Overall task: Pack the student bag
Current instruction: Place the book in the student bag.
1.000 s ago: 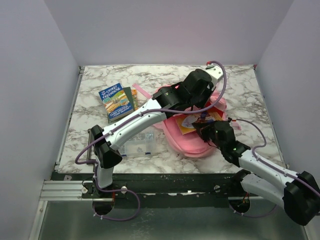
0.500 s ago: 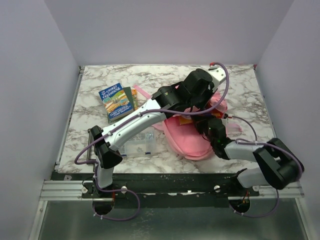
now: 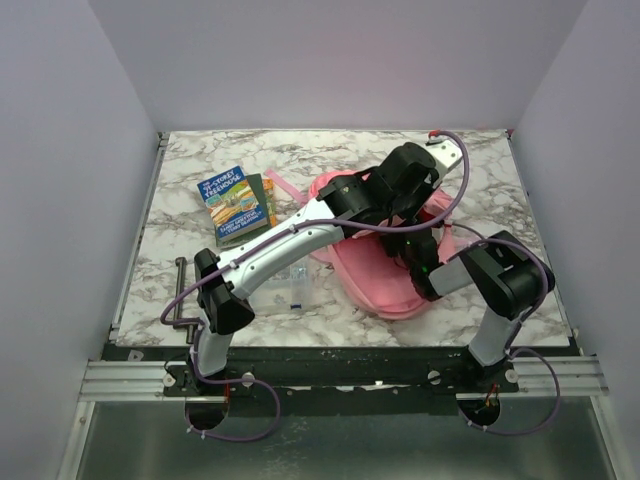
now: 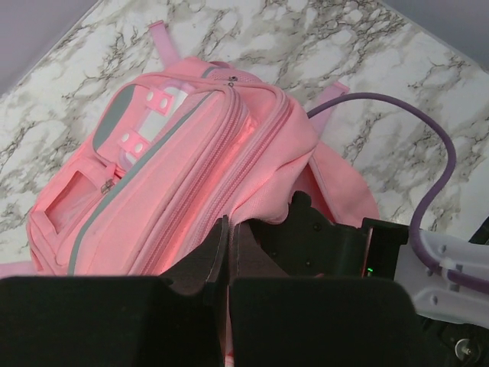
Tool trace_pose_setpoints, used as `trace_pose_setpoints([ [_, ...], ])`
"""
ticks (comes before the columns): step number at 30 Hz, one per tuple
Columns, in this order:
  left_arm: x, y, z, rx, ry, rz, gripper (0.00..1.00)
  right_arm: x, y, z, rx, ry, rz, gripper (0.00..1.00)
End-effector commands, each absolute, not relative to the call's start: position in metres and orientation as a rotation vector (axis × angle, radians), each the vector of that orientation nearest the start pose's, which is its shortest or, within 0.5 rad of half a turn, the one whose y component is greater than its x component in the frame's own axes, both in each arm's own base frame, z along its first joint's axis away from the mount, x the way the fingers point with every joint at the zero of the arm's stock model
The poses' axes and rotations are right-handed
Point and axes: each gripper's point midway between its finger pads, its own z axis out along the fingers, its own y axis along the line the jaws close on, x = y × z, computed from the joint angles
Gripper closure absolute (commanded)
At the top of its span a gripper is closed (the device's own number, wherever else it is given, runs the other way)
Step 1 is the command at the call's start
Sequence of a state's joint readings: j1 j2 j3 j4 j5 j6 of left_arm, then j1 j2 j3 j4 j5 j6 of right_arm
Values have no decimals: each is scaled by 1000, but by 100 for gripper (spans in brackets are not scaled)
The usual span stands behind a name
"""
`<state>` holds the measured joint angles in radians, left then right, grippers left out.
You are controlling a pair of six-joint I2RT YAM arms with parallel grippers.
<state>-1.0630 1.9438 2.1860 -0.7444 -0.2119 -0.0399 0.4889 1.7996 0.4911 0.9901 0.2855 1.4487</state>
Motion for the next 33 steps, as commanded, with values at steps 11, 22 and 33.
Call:
trace_pose_setpoints([
  [11, 299, -453, 376, 787, 1736, -507, 100, 354, 161, 56, 1104, 1786, 981, 34],
  [22, 314, -444, 346, 791, 1762, -497, 100, 407, 192, 71, 891, 1731, 1075, 74],
  [33, 359, -424, 315, 777, 1771, -450, 100, 293, 147, 81, 723, 2072, 776, 25],
])
